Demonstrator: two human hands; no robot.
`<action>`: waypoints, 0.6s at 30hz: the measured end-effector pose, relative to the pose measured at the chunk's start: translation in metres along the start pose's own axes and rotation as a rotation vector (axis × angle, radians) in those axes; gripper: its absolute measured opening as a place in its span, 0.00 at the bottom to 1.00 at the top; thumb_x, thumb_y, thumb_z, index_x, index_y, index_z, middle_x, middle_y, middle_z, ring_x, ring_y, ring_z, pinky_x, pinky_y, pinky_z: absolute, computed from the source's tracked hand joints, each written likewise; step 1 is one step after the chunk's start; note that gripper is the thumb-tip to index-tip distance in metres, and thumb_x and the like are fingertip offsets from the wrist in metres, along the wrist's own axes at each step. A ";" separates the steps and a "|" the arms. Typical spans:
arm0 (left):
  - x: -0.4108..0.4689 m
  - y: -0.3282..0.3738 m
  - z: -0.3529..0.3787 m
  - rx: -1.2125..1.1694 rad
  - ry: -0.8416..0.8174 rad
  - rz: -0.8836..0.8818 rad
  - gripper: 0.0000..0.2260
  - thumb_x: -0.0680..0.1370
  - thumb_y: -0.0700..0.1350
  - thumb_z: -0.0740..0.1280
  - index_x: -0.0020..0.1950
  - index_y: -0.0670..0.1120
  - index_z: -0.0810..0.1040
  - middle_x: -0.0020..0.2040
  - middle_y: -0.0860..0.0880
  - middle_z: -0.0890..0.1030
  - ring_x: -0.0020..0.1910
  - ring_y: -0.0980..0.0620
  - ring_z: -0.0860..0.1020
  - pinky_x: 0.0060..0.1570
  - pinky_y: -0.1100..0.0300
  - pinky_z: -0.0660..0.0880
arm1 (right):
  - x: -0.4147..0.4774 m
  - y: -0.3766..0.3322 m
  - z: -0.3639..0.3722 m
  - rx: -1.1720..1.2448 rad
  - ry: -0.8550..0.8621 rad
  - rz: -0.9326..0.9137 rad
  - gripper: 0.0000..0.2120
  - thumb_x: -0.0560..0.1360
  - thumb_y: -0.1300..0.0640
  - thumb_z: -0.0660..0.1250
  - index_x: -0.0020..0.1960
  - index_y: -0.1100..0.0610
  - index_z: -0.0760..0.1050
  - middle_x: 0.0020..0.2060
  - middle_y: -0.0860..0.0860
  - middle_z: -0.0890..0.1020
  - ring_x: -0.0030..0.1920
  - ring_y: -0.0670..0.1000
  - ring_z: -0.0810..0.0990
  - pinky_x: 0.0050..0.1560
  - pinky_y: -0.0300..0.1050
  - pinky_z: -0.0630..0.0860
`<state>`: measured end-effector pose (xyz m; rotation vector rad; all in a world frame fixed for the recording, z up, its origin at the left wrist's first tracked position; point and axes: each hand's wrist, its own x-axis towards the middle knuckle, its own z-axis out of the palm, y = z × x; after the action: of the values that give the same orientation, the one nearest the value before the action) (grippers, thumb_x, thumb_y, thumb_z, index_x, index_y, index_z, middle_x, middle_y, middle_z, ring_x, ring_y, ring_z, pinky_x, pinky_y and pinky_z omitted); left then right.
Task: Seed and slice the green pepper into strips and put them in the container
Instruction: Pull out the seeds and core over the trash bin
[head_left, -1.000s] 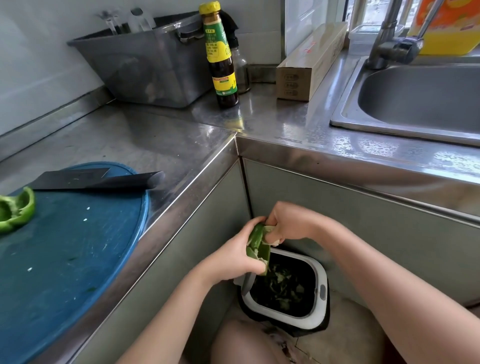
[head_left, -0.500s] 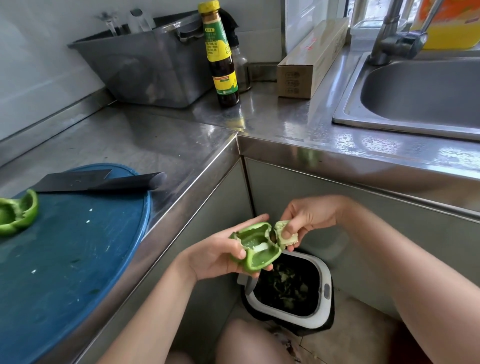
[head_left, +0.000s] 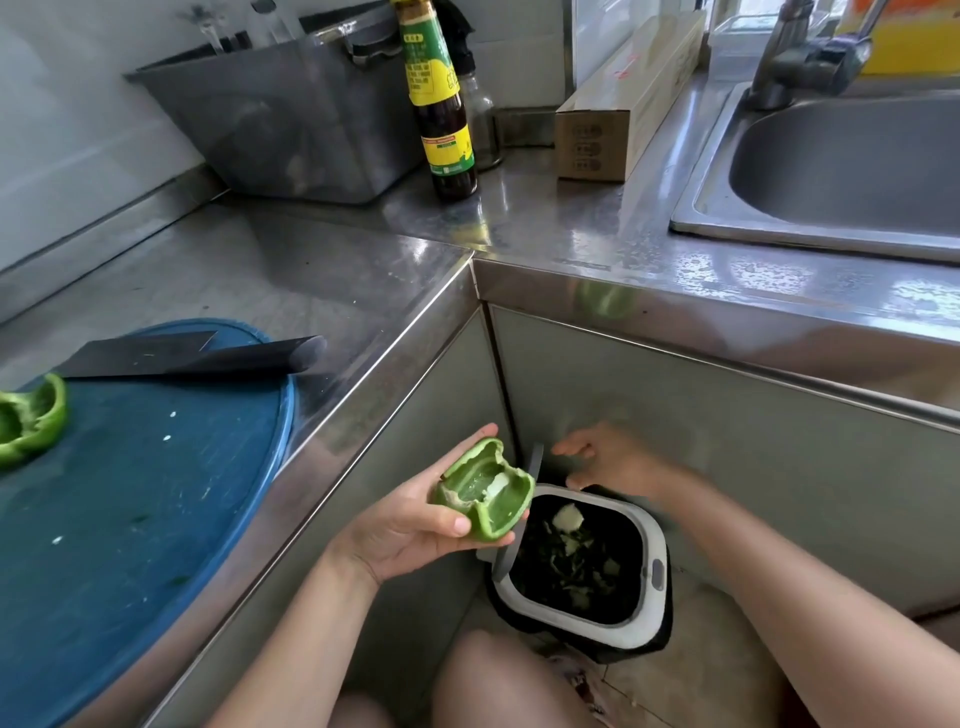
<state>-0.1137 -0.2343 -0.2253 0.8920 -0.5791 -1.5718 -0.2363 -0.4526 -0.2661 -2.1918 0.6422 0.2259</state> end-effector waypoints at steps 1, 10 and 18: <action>-0.001 0.000 0.000 0.001 0.029 -0.003 0.44 0.64 0.29 0.71 0.75 0.52 0.59 0.66 0.36 0.71 0.62 0.34 0.72 0.57 0.45 0.75 | -0.001 -0.002 0.003 0.004 0.109 -0.028 0.15 0.69 0.65 0.72 0.56 0.58 0.80 0.53 0.53 0.83 0.44 0.42 0.79 0.43 0.28 0.68; 0.000 0.008 0.004 0.019 0.088 0.017 0.41 0.64 0.33 0.74 0.74 0.43 0.60 0.66 0.34 0.71 0.64 0.29 0.69 0.56 0.45 0.76 | -0.051 -0.049 -0.008 -0.060 0.507 -0.625 0.06 0.72 0.55 0.71 0.48 0.54 0.83 0.40 0.46 0.85 0.41 0.45 0.82 0.45 0.38 0.77; -0.004 0.008 0.017 0.096 0.039 0.053 0.24 0.70 0.50 0.74 0.64 0.47 0.76 0.57 0.41 0.80 0.52 0.41 0.81 0.43 0.60 0.80 | -0.070 -0.090 0.000 -0.127 0.197 -0.757 0.08 0.71 0.57 0.71 0.50 0.54 0.82 0.44 0.49 0.80 0.45 0.48 0.80 0.46 0.44 0.77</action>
<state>-0.1227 -0.2340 -0.2082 0.9694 -0.6495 -1.4860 -0.2492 -0.3788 -0.1802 -2.4320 -0.1348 -0.3557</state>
